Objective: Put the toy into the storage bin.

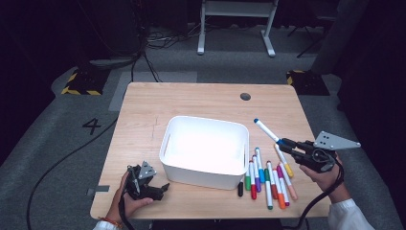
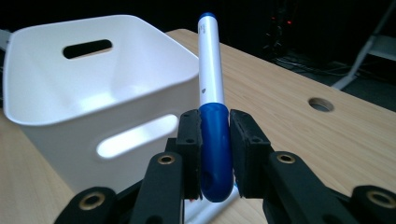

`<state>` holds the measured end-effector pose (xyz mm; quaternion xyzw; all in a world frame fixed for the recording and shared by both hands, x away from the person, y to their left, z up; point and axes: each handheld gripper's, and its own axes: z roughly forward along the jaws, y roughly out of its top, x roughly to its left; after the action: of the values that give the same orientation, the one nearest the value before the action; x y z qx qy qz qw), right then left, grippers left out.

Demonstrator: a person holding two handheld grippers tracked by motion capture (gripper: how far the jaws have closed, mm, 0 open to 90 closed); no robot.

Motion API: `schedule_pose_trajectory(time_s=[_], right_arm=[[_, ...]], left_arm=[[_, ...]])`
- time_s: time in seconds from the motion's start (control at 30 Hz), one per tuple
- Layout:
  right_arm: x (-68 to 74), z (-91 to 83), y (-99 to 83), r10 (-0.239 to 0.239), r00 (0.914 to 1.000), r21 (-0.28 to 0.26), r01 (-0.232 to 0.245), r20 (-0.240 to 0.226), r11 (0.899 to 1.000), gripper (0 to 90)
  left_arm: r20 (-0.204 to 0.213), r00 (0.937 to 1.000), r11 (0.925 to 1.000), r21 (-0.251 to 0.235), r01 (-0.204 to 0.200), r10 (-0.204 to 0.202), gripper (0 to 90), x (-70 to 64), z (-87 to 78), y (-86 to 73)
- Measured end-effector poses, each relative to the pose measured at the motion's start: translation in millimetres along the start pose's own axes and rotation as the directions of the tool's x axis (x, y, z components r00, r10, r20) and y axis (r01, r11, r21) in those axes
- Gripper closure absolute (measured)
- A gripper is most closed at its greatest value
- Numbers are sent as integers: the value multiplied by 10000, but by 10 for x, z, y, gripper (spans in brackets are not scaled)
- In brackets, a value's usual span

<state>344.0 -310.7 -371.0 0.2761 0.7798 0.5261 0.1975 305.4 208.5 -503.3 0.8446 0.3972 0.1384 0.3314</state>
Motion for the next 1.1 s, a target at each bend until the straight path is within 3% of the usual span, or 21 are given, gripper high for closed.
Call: schedule_pose_trajectory(time_s=[0.23, 0.57, 0.8, 0.87, 1.1], right_arm=[[203, 191, 232, -473, 9942, 52, 480, -968, 9988, 754], [517, 551, 517, -1188, 9703, 621, 1346, -2108, 9889, 753], [605, 829, 636, -1362, 9524, 1376, 1787, -2726, 9742, 753], [640, 902, 665, -1501, 9475, 1678, 2028, -2823, 9647, 753], [775, 1131, 723, -1603, 9219, 2140, 2462, -3527, 9453, 753]], left_arm=[[-18, 10000, 10000, 5, 3, -3, 92, -1, 0, 0], [0, 10000, 10000, 12, -1, 1, 92, 0, -1, 0], [-71, 10000, 10000, -12, 7, -7, 92, -2, -2, -1], [-68, 10000, 10000, -1, 17, -17, 92, -2, -3, 0], [3, 10000, 10000, 0, -1, 1, 92, 0, 0, 0]])
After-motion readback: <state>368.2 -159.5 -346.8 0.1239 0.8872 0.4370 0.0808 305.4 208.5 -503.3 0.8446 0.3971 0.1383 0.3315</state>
